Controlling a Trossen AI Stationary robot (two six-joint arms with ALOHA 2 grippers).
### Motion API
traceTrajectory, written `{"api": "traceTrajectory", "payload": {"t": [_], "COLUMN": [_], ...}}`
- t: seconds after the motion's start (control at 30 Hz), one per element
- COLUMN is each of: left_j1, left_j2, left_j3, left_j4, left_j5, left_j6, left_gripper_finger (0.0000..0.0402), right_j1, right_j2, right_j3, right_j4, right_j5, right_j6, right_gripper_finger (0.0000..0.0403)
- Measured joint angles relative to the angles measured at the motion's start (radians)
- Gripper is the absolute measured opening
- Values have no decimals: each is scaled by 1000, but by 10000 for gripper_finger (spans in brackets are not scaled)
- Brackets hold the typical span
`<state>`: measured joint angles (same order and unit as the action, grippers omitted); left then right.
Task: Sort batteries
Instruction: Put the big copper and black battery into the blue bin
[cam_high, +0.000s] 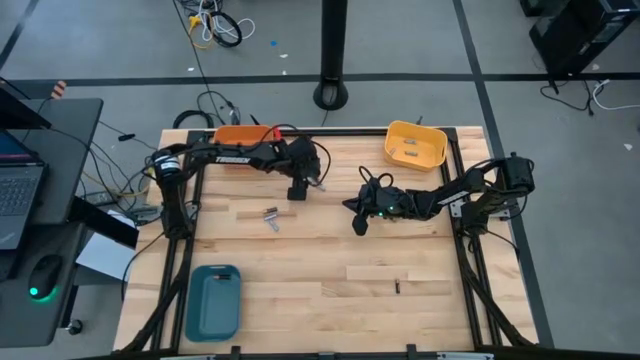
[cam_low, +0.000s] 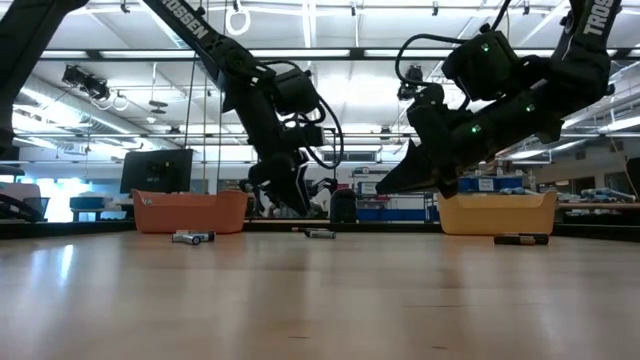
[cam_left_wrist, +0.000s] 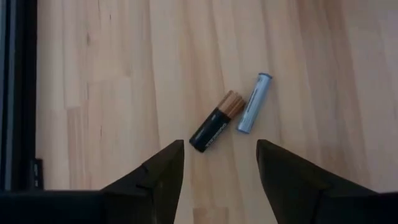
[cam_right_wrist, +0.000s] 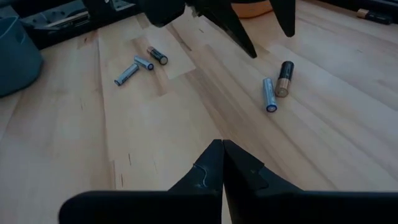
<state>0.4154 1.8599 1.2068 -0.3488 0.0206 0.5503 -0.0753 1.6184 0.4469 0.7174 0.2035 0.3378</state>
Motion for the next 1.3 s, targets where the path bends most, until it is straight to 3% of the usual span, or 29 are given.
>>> {"api": "traceTrajectory", "payload": {"t": [0.17, 0.9, 1.3], "left_j1": [31, 49, 46], "left_j2": [9, 208, 208], "left_j3": [4, 214, 214], "left_j4": [-2, -185, -213], "left_j5": [64, 58, 63], "left_j6": [13, 182, 209], "left_gripper_finger": [209, 207, 117], "right_j1": [0, 4, 4], "right_j2": [0, 0, 0], "right_j3": [0, 0, 0], "right_j4": [1, -13, -10], "right_j5": [0, -16, -16], "right_j6": [0, -8, -19], "right_gripper_finger": [15, 16, 16]}}
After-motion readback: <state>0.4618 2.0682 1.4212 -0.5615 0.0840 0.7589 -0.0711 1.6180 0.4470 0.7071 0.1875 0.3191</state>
